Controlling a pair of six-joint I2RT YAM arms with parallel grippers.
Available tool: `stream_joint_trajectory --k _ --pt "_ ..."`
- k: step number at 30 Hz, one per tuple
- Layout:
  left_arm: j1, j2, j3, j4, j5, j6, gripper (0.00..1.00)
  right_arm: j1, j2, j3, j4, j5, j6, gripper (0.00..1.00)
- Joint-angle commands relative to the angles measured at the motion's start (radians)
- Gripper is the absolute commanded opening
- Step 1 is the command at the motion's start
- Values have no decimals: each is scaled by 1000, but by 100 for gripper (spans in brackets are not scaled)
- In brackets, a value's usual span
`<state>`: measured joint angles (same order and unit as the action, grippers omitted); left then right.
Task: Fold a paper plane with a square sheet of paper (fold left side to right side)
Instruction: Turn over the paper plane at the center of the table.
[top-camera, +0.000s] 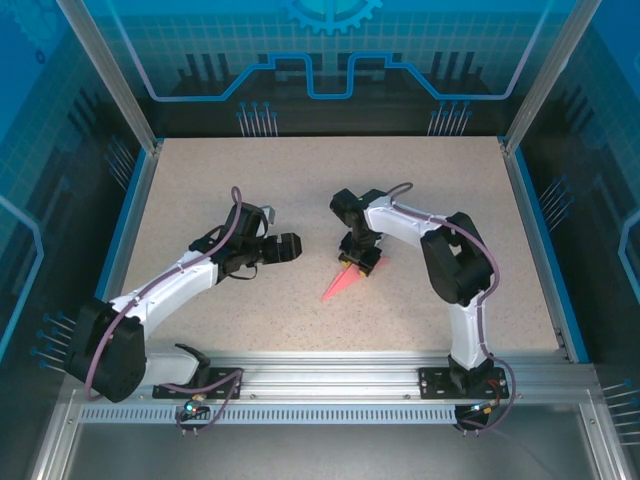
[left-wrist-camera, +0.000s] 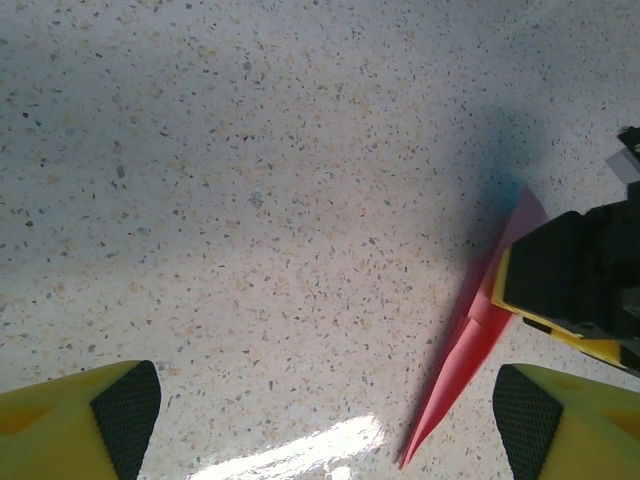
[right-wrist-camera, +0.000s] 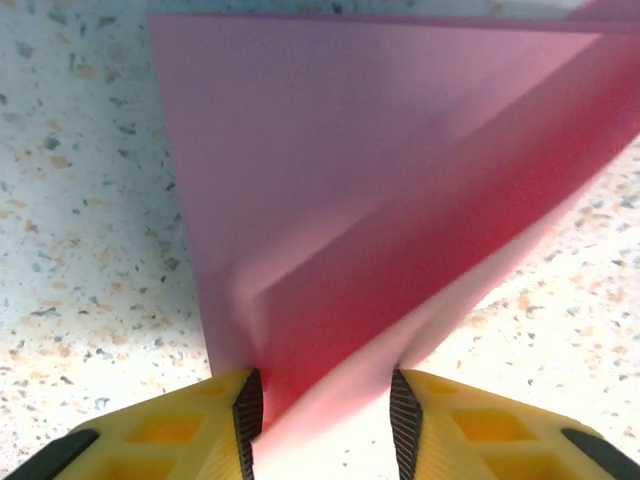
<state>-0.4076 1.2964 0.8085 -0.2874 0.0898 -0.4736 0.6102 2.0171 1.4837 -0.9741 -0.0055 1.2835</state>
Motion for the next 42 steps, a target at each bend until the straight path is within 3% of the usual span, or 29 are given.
stream_joint_trajectory --k 1,7,13,17,23,31,38,42 --pt "10 -3 1 -11 -8 -5 90 16 -63 -28 -39 18 25 32" --pt "10 7 9 -12 -6 -6 90 17 -87 -60 -26 2 32 20" --pt "11 12 17 -17 -8 -3 90 20 -120 -65 -26 5 19 0" --pt "11 -3 32 -26 -27 6 91 36 -190 -65 -27 61 -37 0" --pt "22 -24 67 -42 -73 24 91 101 -320 -82 88 95 -309 0" --pt "53 -68 92 -44 -108 44 95 88 -396 -265 397 -173 -560 0" --pt "55 -66 80 -54 -96 40 96 10 -370 -409 489 -264 -626 0" --pt "55 -62 78 -54 -81 38 96 -52 -377 -468 484 -236 -667 0"
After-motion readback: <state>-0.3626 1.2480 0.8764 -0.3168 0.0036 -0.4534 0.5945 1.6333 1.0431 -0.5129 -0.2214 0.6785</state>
